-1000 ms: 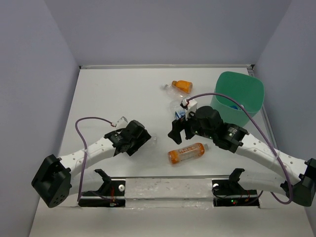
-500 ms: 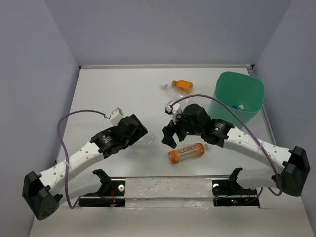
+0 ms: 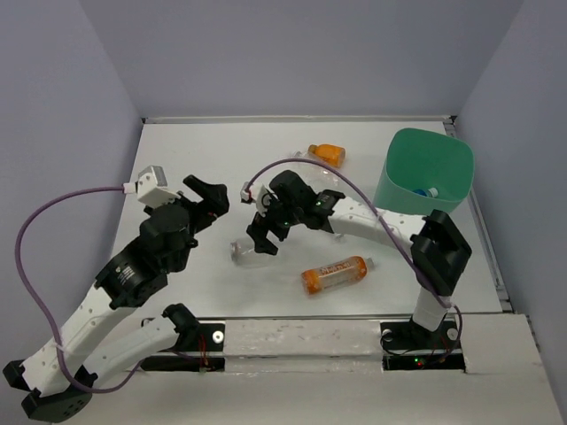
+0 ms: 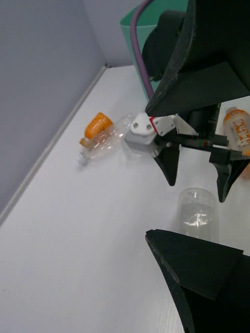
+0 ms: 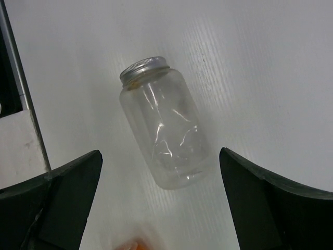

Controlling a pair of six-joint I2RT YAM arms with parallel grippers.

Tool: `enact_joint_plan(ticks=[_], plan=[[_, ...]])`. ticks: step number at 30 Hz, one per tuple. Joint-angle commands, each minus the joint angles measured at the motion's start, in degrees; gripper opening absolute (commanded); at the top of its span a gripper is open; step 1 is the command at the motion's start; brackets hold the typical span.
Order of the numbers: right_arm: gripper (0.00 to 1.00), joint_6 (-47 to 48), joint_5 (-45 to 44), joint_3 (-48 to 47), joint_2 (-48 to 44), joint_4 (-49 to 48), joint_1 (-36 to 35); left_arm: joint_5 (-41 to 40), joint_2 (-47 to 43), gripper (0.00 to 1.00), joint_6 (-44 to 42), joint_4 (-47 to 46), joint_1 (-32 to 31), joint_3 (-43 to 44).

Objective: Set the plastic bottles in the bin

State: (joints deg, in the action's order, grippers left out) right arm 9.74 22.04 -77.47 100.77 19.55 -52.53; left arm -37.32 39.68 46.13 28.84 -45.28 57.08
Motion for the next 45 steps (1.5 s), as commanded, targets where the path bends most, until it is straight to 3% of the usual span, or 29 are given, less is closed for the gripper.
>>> enact_joint_plan(ticks=[1,12,15,16,18,24,30,32,36,39,42,45], plan=[[1.0,5.81,-2.17,-10.39,7.21,3.63,-3.01,-9.44,-2.68,0.99,-11.48,-10.2,0.01,2.6],[0.98,7.4,-2.97,-19.91,20.95,10.42,-6.62,-2.5,-4.34,0.99,-15.45,-12.23,0.01,2.07],[0.81,6.35,-5.16,-21.66,22.45,9.9,-6.62,-1.0,-5.49,0.99,-15.46,-11.62,0.01,1.72],[0.66,5.74,-6.3,-21.58,22.1,8.15,-6.62,0.22,-5.67,0.99,-15.63,-11.44,0.01,1.63],[0.5,3.54,-8.15,-20.62,20.61,5.42,-6.62,1.89,-5.49,0.99,-16.16,-11.18,0.01,1.63],[0.48,-2.95,-17.55,-13.43,6.22,-4.77,-4.78,9.01,-5.14,0.99,-18.79,-10.73,0.01,1.81],[0.45,-13.33,-25.99,-2.61,-17.07,-11.9,9.62,22.27,-4.62,0.99,-20.38,-16.26,0.01,-2.67],[0.45,-14.65,-29.49,0.21,-26.56,-12.34,13.67,30.0,-2.87,0.99,-20.38,-20.56,0.01,-5.38],[0.44,-16.33,-36.27,2.41,-36.42,-12.17,23.68,46.35,7.67,0.99,-18.71,-28.39,-0.95,-8.39],[0.44,-17.82,-40.4,3.73,-39.24,-11.82,32.47,42.97,18.55,0.99,-20.02,-32.79,-7.6,-7.96],[0.44,-20.45,-40.06,5.4,-39.69,-11.11,41.26,35.33,24.98,0.99,-24.67,-33.06,-12.45,-5.14],[0.44,-22.56,-38.4,6.89,-38.55,-10.15,47.6,33.81,33.85,0.99,-28.72,-34.11,-16.76,-3.29]])
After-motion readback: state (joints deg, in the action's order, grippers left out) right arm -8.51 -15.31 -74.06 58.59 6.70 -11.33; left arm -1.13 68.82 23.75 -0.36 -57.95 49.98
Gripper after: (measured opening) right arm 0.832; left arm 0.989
